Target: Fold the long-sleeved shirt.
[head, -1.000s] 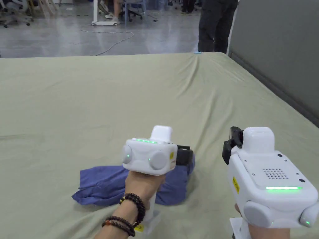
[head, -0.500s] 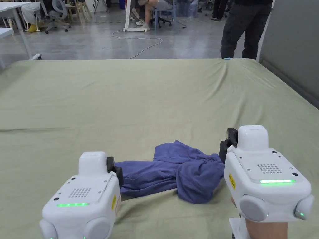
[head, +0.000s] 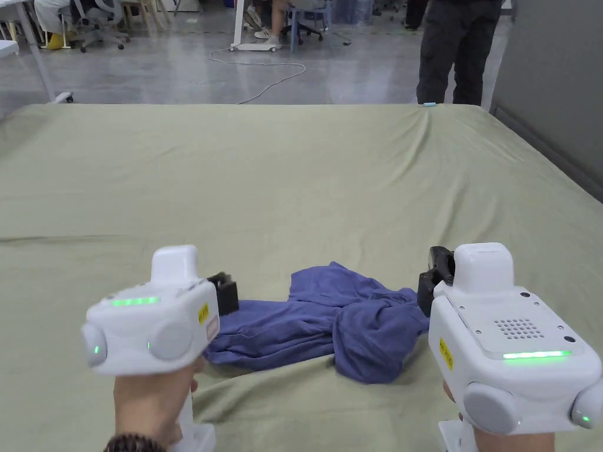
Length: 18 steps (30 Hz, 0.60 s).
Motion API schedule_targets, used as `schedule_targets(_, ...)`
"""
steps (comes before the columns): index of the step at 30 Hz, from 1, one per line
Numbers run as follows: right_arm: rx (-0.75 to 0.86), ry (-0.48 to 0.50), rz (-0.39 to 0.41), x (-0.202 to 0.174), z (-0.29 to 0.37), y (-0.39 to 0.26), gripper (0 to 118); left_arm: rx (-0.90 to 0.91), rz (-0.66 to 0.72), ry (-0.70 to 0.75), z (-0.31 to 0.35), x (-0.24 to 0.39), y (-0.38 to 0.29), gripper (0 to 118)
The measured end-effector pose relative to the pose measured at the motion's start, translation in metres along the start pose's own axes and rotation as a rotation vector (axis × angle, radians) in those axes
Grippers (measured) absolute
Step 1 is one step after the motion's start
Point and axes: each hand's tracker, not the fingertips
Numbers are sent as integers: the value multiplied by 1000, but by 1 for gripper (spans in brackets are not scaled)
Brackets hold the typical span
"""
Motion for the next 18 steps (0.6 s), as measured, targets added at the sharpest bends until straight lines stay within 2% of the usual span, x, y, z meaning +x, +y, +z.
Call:
schedule_targets(1, -7, -1, 1, 1, -2, -2, 0, -79, -13, 12, -22, -2, 8, 92)
schedule_targets(2, -16, 0, -1, 3, -5, -3, 0, -135, -7, 15, -45, -6, 12, 111)
schedule_targets(3, -24, 1, -5, 4, -7, -5, 0, -174, -31, 36, -67, -9, 16, 115)
schedule_targets(6, -52, -2, -6, 8, -15, -9, 0, -310, -71, 56, -128, -15, 22, 115)
schedule_targets(11, -88, -14, 9, 15, -25, -12, 0, -588, -50, 70, -177, -11, 5, 114)
schedule_targets(12, -95, -17, 9, 17, -27, -13, 0, -645, -49, 69, -181, -8, -2, 111)
schedule_targets(14, -105, -19, 6, 19, -32, -15, 0, -730, -70, 41, -184, -1, -17, 86)
schedule_targets(15, -114, -23, 5, 20, -35, -17, 0, -733, -141, 73, -185, 3, -24, 77)
schedule_targets(16, -124, -25, 3, 20, -38, -18, 0, -616, -221, 75, -176, 9, -19, 60)
schedule_targets(17, -132, -26, 1, 19, -40, -19, 0, -652, -223, 66, -171, 13, -14, 36)
schedule_targets(18, -143, -27, -2, 18, -42, -21, 0, -617, -242, 63, -165, 17, -10, 0)
